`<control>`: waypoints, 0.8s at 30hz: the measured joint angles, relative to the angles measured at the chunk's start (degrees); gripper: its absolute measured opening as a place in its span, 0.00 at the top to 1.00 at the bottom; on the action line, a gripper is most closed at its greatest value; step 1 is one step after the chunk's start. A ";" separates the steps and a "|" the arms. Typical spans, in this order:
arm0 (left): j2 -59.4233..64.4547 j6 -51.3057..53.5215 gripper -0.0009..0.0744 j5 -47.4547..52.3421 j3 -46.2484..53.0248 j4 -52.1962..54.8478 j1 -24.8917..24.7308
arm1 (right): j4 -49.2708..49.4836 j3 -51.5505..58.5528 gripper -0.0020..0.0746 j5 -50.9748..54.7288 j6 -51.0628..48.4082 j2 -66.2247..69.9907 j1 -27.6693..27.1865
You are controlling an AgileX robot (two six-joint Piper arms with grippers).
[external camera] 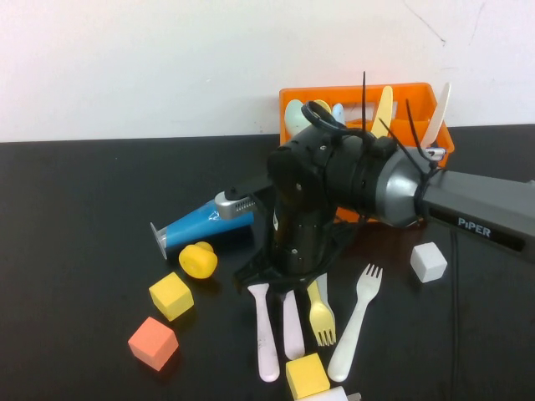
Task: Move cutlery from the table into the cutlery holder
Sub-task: Pick up the fork
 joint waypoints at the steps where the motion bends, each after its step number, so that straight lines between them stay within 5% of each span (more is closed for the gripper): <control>1: 0.00 0.00 0.99 0.00 0.00 0.00 0.00 | -0.03 -0.12 0.62 0.00 0.13 0.25 0.00; 10: 0.00 0.00 0.99 0.00 0.00 0.00 0.00 | -0.13 -0.25 0.64 0.25 -0.60 1.06 0.35; 15: 0.00 0.00 0.99 0.00 0.00 0.00 0.00 | -0.23 -0.25 0.81 0.48 -1.76 0.95 0.38; 24: 0.00 0.00 0.99 0.00 0.00 0.00 0.00 | -3.47 6.59 0.81 -7.09 -2.62 -11.15 2.63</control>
